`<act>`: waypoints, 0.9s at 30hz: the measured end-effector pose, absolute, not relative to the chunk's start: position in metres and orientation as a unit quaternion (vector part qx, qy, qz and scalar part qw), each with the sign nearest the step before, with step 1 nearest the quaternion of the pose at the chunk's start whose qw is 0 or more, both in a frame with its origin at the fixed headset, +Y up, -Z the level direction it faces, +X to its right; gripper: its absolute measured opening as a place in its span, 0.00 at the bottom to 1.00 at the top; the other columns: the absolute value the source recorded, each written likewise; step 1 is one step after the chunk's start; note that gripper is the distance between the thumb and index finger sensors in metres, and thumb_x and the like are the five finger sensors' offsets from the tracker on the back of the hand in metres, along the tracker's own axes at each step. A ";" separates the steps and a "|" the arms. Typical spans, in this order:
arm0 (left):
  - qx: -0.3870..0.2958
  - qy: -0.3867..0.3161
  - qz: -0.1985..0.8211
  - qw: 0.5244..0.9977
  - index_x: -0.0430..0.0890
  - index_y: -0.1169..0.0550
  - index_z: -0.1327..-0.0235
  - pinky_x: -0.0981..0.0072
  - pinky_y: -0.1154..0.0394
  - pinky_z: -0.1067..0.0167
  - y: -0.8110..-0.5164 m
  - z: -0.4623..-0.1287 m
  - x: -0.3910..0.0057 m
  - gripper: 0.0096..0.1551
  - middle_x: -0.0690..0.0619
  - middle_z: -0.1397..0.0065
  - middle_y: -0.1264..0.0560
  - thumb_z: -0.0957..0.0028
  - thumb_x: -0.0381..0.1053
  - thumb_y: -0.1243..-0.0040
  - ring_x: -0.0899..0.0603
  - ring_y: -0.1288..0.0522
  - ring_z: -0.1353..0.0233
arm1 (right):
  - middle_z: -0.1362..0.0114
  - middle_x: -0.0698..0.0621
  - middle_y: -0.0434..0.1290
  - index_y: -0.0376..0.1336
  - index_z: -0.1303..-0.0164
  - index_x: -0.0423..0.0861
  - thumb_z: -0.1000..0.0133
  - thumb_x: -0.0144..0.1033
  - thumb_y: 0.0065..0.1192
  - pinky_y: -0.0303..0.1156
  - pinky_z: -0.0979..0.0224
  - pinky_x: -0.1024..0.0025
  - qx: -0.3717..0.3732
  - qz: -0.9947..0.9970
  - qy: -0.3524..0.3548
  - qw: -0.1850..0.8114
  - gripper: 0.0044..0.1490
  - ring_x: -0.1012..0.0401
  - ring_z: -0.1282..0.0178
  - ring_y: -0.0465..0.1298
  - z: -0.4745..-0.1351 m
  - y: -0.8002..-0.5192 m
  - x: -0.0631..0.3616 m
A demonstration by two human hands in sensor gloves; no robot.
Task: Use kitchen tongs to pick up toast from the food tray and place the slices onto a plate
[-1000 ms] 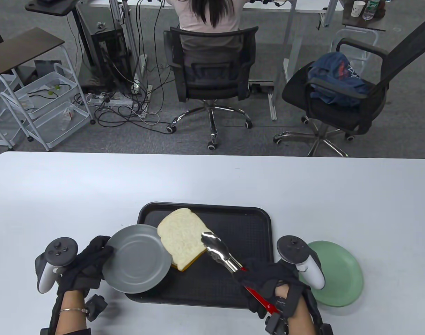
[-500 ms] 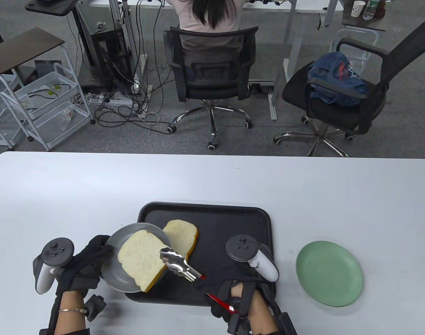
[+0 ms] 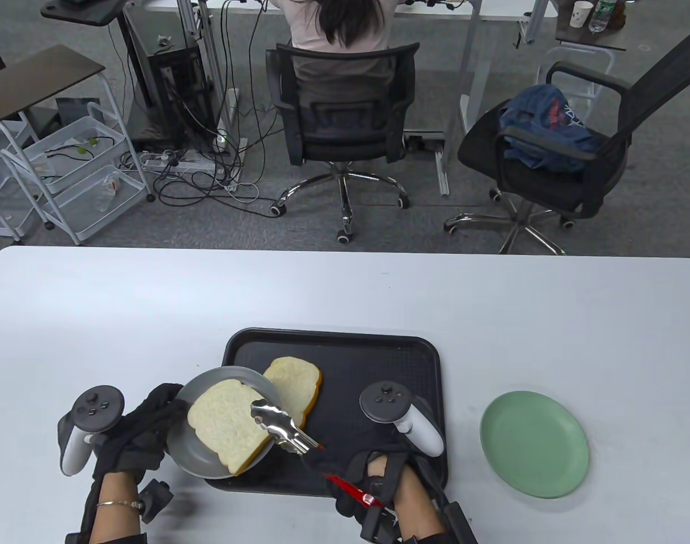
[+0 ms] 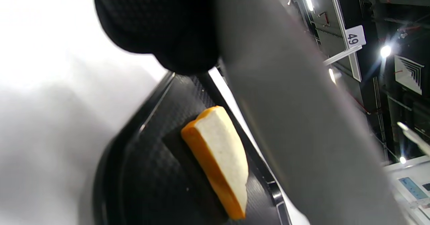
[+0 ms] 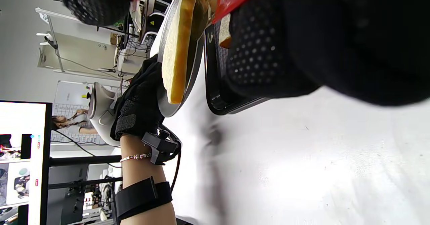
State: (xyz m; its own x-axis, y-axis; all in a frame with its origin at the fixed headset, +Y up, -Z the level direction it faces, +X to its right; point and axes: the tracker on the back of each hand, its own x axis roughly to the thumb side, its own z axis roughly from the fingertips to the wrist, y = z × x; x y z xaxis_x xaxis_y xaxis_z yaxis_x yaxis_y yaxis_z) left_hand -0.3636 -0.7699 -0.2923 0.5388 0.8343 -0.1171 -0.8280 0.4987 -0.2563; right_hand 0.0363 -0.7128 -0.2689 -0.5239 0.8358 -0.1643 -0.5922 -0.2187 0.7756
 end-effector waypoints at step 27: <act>-0.112 0.021 0.509 0.853 0.37 0.38 0.14 0.69 0.13 0.57 -0.773 -0.289 -0.380 0.28 0.47 0.40 0.19 0.23 0.46 0.53 0.48 0.13 0.55 | 0.52 0.21 0.73 0.50 0.33 0.21 0.48 0.60 0.58 0.83 0.77 0.56 0.058 0.750 0.436 0.494 0.58 0.44 0.72 0.82 -0.269 -0.758 0.099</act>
